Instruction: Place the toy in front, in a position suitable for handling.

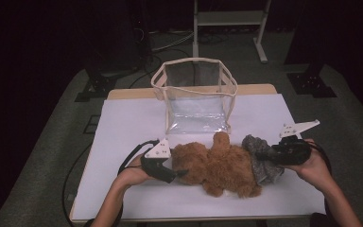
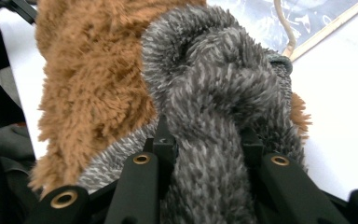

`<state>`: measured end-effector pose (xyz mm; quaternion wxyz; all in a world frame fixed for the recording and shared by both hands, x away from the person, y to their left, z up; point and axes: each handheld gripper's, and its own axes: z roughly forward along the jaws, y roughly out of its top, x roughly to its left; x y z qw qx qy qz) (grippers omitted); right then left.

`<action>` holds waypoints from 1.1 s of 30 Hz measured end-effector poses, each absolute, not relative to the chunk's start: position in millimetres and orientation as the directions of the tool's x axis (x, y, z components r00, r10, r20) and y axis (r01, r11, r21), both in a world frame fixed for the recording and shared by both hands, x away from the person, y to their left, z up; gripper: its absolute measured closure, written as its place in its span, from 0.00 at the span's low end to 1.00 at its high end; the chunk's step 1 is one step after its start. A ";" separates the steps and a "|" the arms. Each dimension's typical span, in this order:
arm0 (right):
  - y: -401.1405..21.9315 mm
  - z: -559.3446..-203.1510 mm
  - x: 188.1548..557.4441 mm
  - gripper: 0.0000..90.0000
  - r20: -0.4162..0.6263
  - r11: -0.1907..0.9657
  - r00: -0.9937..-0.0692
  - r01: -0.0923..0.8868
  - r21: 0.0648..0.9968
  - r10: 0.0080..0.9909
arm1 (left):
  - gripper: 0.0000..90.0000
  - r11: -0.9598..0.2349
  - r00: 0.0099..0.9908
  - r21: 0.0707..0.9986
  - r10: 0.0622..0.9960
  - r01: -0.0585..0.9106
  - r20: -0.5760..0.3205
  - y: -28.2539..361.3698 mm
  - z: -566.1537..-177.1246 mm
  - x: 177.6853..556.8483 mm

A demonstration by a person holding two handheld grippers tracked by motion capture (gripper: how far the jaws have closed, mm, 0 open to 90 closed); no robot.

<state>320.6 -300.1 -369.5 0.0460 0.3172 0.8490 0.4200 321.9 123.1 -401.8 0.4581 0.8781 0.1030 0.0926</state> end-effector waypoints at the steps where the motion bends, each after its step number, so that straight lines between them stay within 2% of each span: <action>1: -299.1 -366.2 319.3 0.76 0.186 0.442 -0.798 0.493 0.750 0.574 | 0.30 -0.561 0.962 0.822 0.265 0.095 0.069 122.9 -401.8 322.2; 7: -261.5 -337.4 311.5 0.75 0.125 0.488 -0.867 0.383 0.784 0.482 | 0.30 -0.558 0.960 0.824 0.271 0.101 0.065 122.4 -402.2 323.1; 12: -218.4 -336.6 310.1 0.75 0.086 0.552 -0.917 0.307 0.776 0.389 | 0.30 -0.561 0.959 0.822 0.274 0.099 0.071 122.5 -402.4 322.6; 14: -209.6 -343.7 310.8 0.74 0.090 0.566 -0.923 0.304 0.767 0.373 | 0.30 -0.558 0.959 0.824 0.275 0.102 0.068 123.0 -403.3 322.7; 18: -219.9 -351.1 311.5 0.74 0.116 0.553 -0.911 0.338 0.762 0.396 | 0.30 -0.554 0.960 0.826 0.274 0.104 0.063 122.3 -403.9 322.9; 22: -223.1 -340.3 309.1 0.75 0.094 0.547 -0.908 0.326 0.771 0.408 | 0.30 -0.561 0.960 0.822 0.271 0.102 0.066 121.5 -403.8 323.2; 27: -190.5 -319.3 317.5 0.75 0.053 0.567 -0.934 0.259 0.782 0.353 | 0.30 -0.567 0.960 0.818 0.270 0.095 0.076 120.0 -403.0 321.6; 33: -153.4 -326.0 345.6 0.74 0.079 0.596 -0.938 0.277 0.753 0.337 | 0.30 -0.586 0.963 0.808 0.250 0.064 0.105 117.8 -402.4 317.9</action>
